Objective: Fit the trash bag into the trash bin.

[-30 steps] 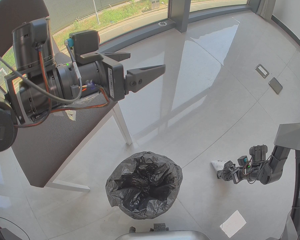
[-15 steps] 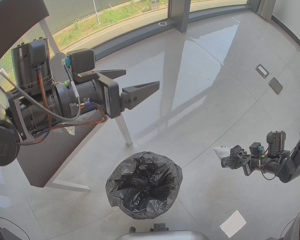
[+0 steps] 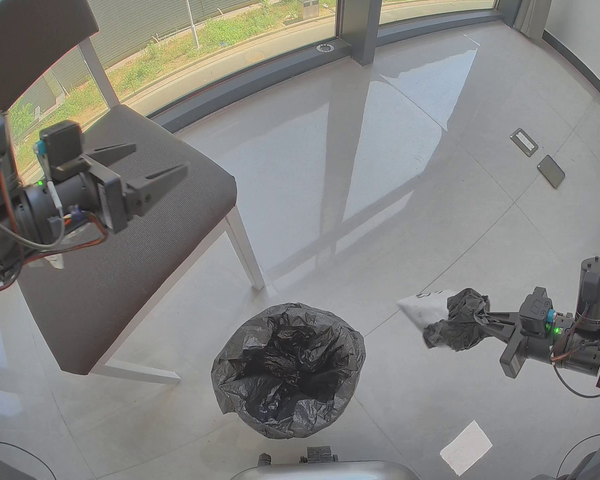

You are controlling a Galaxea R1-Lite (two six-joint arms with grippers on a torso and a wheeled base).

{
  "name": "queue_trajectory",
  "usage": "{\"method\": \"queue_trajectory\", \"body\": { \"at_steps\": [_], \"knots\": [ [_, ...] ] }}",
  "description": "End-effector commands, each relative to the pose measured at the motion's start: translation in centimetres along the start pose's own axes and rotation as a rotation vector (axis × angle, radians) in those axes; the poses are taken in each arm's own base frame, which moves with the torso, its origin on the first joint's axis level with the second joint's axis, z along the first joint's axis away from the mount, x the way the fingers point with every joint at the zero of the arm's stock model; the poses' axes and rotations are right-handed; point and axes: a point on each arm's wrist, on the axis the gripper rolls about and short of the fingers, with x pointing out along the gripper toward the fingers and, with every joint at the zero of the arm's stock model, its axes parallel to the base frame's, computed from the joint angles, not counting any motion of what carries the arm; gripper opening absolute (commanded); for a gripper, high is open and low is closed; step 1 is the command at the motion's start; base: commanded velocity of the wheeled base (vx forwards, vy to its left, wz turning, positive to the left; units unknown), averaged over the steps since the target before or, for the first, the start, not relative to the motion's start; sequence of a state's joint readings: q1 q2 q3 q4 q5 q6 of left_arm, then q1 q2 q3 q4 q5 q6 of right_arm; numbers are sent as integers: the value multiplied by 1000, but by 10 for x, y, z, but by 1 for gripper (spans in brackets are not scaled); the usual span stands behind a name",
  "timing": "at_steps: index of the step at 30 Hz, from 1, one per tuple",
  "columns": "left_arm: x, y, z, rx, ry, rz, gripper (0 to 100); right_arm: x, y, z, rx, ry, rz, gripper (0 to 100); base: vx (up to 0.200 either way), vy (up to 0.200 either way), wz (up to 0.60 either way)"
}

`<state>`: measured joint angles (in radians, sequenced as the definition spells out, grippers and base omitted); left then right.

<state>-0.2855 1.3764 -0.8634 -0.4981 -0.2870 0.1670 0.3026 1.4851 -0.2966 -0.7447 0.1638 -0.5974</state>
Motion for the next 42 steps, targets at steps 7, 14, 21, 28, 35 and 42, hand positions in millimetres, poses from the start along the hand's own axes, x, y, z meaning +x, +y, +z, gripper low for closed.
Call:
{"method": "queue_trajectory", "body": {
  "at_steps": [7, 14, 21, 28, 35, 42],
  "knots": [
    [-63, 11, 19, 49, -89, 154, 100, 2, 21, 68, -48, -176, 153, 0, 0, 0, 0],
    [-64, 12, 19, 49, -88, 159, 100, 34, 41, 102, -71, -231, 250, 0, 0, 0, 0],
    [-76, 14, 14, 52, -78, 202, 100, 50, 75, 110, -62, -215, 371, 0, 0, 0, 0],
    [-81, 10, 8, 50, -70, 170, 100, 53, 109, 115, -49, -198, 487, 0, 0, 0, 0],
    [-81, 10, 9, 42, -77, 164, 100, 74, 123, 100, -41, -107, 530, 0, 0, 0, 0],
    [-82, 10, 13, 4, -101, 156, 100, 102, 121, 81, -15, -17, 516, 0, 0, 0, 0]
  ]
}}
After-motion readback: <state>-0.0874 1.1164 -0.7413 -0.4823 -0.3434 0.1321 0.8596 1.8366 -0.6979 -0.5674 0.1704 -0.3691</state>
